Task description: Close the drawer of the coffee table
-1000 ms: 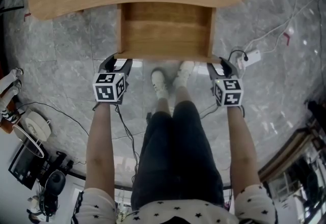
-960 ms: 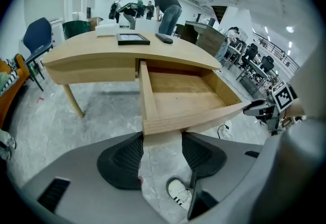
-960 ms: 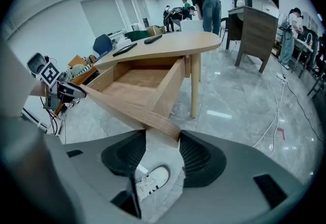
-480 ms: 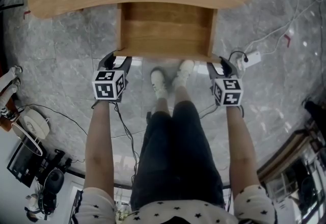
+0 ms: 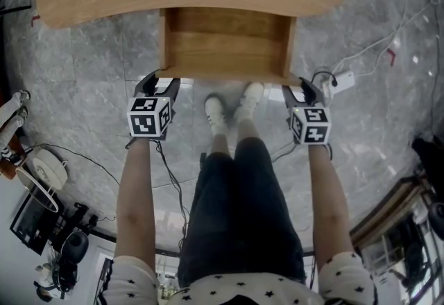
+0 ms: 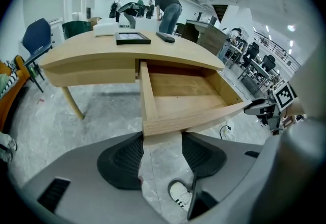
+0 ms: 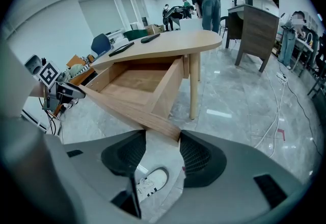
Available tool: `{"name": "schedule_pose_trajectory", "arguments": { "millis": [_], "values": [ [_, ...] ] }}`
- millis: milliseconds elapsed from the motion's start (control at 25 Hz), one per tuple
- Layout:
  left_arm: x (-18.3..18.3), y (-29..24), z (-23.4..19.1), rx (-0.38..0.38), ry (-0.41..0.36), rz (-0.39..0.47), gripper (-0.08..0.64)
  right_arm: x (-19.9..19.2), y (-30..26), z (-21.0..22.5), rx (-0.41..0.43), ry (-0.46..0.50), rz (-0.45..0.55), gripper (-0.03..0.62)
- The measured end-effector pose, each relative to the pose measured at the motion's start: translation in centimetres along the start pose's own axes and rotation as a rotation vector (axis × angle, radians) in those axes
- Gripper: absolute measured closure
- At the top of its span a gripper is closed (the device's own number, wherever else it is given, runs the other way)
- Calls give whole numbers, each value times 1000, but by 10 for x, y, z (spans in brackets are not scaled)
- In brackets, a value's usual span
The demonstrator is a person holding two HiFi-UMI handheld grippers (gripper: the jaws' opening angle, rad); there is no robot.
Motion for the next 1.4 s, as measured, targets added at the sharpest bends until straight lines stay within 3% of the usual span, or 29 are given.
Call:
{"name": "schedule_pose_trajectory", "arguments": {
  "millis": [1400],
  "values": [
    [39,-23,-7,36,6,2,313,39,-21,23,12,9,14,373]
  ]
}}
Point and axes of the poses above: the fingertips, and each gripper's own axes: y backward along the fingers, z to its right, x out of its top, the point moved 5 cm from there along y, backward along the fingers, and after that the axes turned 6 degrees about x, right-handed, at the moved point
